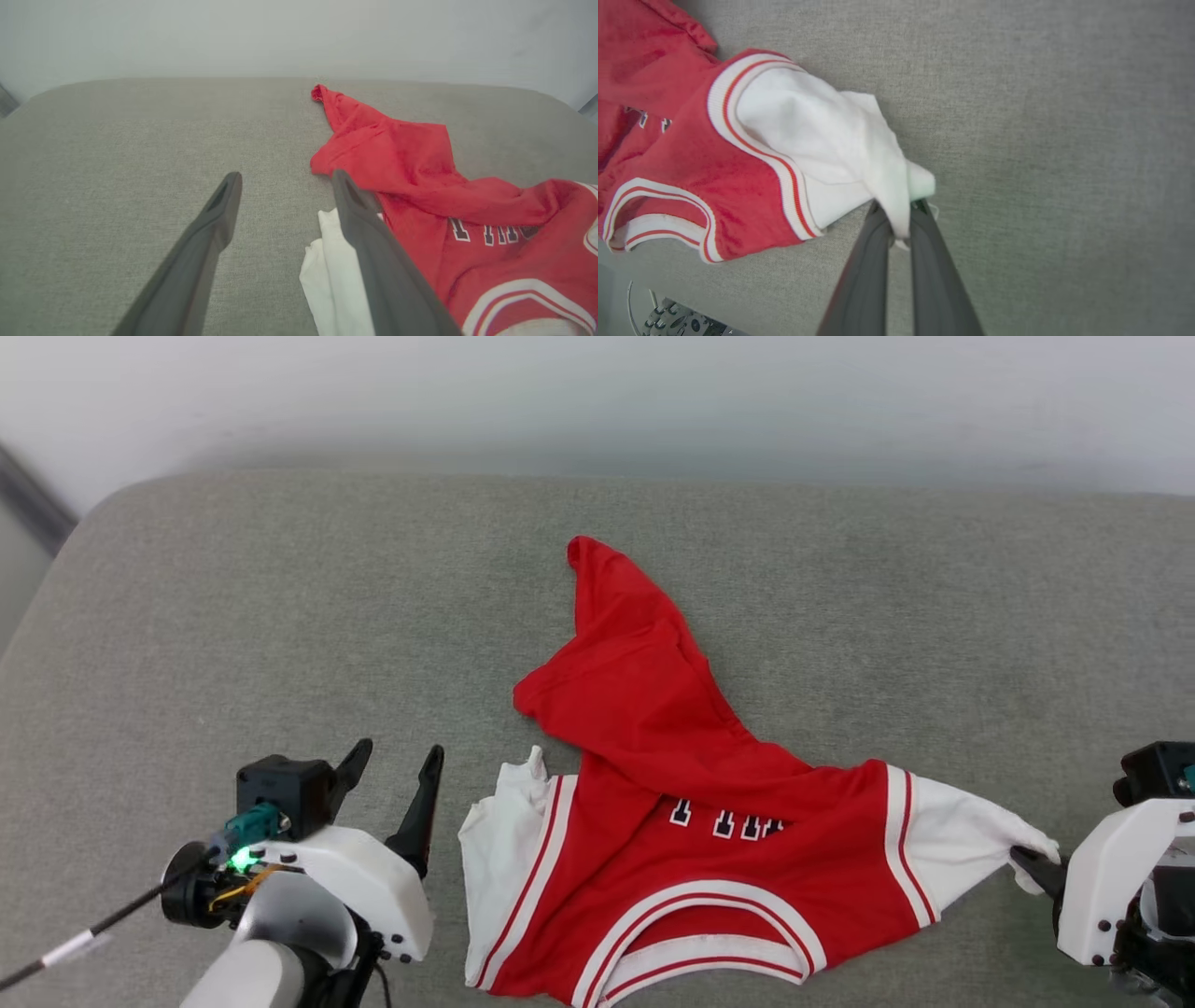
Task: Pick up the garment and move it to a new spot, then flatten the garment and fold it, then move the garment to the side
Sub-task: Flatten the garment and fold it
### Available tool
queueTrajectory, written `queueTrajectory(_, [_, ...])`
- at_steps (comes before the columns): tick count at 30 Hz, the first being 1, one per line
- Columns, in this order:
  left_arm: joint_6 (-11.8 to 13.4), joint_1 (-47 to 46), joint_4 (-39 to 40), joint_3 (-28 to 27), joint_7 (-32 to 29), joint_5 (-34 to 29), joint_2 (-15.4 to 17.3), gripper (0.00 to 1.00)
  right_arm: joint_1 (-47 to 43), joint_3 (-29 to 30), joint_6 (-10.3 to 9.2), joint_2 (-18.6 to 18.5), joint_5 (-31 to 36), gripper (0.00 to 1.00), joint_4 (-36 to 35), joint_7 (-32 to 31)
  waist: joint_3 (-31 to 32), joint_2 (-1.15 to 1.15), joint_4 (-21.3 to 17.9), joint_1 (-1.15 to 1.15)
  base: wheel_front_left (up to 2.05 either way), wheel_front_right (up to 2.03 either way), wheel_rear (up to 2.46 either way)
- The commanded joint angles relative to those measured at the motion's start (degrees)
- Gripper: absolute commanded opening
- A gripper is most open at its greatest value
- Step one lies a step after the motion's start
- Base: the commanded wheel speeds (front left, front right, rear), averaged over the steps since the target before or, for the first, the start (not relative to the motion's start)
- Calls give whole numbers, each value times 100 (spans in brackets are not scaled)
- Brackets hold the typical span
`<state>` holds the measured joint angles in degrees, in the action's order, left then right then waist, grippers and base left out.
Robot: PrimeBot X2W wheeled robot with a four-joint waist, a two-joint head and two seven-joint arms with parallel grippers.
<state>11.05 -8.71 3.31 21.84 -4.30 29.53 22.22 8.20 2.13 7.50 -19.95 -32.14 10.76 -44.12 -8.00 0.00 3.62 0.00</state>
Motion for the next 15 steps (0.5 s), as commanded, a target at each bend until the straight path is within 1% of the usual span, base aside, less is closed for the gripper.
queueTrajectory(1, [-127,-132,-68,34,-454,151,191,100,-65,-10,-3,-18,76,0,-189,21,65,0,-155,0,0,0,0])
queueTrajectory(5, [-384,-250,-237,218,-1554,416,580,100,-128,-53,-2,86,155,0,-576,-60,-8,0,-385,0,0,0,0])
queueTrajectory(9, [-552,-353,-360,347,-2396,715,769,100,-133,-114,-2,189,222,0,-883,-54,-233,0,-585,0,0,0,0])
queueTrajectory(11, [-604,-407,-478,384,-2636,787,852,100,-116,-150,-2,221,233,0,-978,-47,-347,0,-677,0,0,0,0])
queueTrajectory(15, [-747,-531,-770,477,-2941,918,873,100,-33,-220,-2,293,221,0,-989,10,-525,0,-809,0,0,0,0])
